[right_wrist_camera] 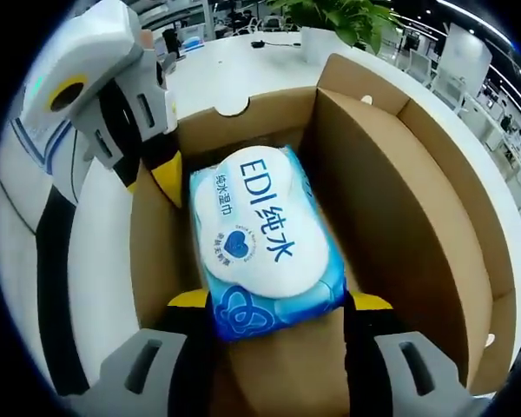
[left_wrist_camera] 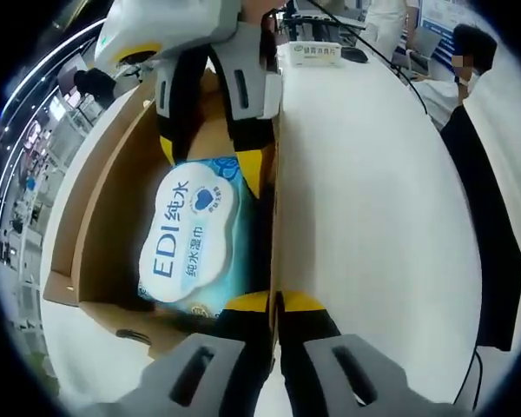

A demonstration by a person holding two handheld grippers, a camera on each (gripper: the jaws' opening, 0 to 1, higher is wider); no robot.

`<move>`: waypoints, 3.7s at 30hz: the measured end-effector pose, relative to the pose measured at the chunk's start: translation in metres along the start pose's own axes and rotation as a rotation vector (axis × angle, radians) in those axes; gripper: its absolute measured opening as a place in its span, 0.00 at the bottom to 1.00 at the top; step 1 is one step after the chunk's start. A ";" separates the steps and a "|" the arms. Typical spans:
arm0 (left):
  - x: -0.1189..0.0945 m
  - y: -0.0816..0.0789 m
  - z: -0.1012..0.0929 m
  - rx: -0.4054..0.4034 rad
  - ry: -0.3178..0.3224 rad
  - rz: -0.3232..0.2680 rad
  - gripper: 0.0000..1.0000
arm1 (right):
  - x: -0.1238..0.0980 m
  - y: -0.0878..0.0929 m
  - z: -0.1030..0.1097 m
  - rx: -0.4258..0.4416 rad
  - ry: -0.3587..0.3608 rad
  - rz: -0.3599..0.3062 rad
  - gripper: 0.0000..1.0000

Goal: Operate the shoe box by opening the lid, removing the specified soft item, and placing it in the target area until the item is outside and the box remains undamaged.

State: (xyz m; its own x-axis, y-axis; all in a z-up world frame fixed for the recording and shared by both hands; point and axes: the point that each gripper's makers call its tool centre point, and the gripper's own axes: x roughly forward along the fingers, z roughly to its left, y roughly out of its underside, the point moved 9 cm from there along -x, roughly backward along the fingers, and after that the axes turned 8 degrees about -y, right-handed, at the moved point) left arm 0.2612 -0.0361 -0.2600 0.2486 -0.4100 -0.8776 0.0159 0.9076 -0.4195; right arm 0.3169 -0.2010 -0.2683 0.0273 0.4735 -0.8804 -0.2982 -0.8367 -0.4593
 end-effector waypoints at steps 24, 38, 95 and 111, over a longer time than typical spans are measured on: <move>0.000 0.000 0.000 -0.002 -0.003 0.001 0.01 | -0.018 0.030 -0.008 0.019 0.013 0.051 0.58; -0.001 0.000 -0.001 -0.011 -0.002 0.009 0.01 | -0.020 0.033 -0.009 -0.010 0.014 0.120 0.58; -0.068 -0.021 0.047 -0.759 -0.185 -0.426 0.51 | -0.052 0.037 -0.003 0.111 0.204 -0.123 0.74; -0.070 -0.035 0.062 -0.528 -0.182 -0.374 0.48 | -0.089 0.041 0.001 0.219 0.156 -0.205 0.76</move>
State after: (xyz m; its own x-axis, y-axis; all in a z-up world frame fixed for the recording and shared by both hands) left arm 0.3036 -0.0332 -0.1699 0.4787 -0.6241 -0.6176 -0.3321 0.5224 -0.7853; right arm 0.3011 -0.2771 -0.2083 0.2490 0.5640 -0.7873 -0.4688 -0.6412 -0.6075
